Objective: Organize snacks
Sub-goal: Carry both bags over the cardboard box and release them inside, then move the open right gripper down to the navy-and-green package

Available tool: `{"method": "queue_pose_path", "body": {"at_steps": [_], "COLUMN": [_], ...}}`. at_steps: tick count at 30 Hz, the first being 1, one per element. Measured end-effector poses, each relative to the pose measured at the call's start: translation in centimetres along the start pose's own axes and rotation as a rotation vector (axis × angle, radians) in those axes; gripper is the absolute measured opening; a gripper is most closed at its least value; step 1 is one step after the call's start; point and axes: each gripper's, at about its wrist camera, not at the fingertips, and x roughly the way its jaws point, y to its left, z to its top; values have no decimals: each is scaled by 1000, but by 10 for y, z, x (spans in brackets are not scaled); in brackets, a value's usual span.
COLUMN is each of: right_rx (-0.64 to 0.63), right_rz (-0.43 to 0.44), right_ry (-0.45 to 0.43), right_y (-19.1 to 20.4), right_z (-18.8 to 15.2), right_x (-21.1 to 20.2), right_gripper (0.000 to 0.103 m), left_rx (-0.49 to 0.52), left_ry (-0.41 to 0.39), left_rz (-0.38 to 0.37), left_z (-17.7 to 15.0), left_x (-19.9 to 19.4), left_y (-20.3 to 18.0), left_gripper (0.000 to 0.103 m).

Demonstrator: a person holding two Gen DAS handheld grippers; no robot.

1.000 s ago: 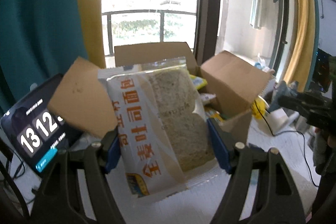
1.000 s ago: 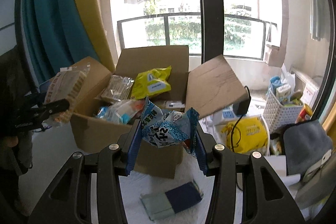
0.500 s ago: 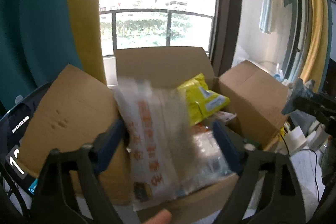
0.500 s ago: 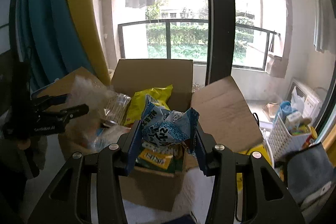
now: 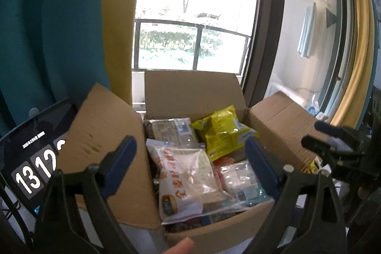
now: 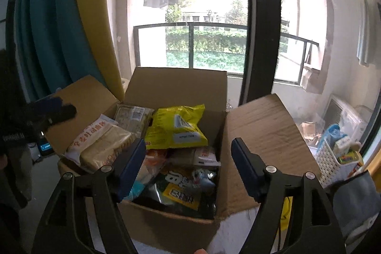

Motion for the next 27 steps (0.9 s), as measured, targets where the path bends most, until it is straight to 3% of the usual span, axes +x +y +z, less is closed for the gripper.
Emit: {"method": "queue_pose_path", "body": {"at_steps": [13, 27], "right_rx": [84, 137], "right_rz": [-69, -61], "right_ry": [37, 83], "right_y": [-13, -8], "right_z": [-36, -75], "right_x": [-43, -66], "right_gripper": [77, 77], "left_rx": [20, 59], "left_ry": [0, 52], "left_rz": [-58, -103], "left_z": [-13, -44], "left_x": [-35, -59], "left_y": [-24, -49], "left_gripper": [93, 93]}}
